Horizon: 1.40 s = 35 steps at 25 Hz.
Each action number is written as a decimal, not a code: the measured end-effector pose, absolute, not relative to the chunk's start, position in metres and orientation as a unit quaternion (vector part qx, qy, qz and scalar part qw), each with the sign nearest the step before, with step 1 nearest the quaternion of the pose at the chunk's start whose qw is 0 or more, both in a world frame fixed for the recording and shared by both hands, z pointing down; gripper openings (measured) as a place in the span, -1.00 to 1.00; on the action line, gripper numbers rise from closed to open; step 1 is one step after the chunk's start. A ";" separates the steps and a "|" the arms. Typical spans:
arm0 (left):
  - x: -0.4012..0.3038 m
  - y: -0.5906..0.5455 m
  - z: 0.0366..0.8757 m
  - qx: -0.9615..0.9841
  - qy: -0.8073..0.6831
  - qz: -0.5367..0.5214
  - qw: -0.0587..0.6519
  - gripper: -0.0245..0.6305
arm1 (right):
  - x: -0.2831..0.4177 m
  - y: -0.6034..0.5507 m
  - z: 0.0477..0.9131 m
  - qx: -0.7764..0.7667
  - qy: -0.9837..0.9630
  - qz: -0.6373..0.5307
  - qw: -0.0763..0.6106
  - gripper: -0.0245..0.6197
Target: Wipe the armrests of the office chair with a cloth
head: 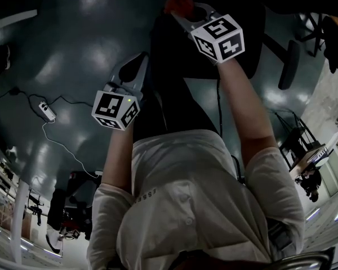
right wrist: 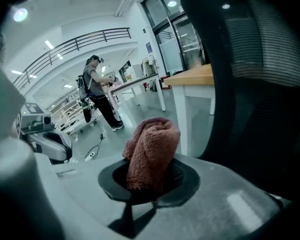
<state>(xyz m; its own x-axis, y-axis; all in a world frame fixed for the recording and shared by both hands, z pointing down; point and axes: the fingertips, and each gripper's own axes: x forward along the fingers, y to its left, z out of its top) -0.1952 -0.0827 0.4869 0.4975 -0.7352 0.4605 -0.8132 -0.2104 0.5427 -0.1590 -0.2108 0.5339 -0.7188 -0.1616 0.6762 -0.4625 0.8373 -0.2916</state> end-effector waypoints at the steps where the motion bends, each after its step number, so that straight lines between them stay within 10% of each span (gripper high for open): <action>1: -0.194 -0.082 0.487 0.779 -0.496 0.052 0.381 -0.87 | -0.153 -0.211 0.533 0.184 -0.897 0.228 0.330 -0.77; 35: -0.201 0.019 0.468 0.848 -0.385 0.080 0.354 -0.87 | -0.086 -0.044 0.533 0.365 -0.831 0.300 0.293 -0.77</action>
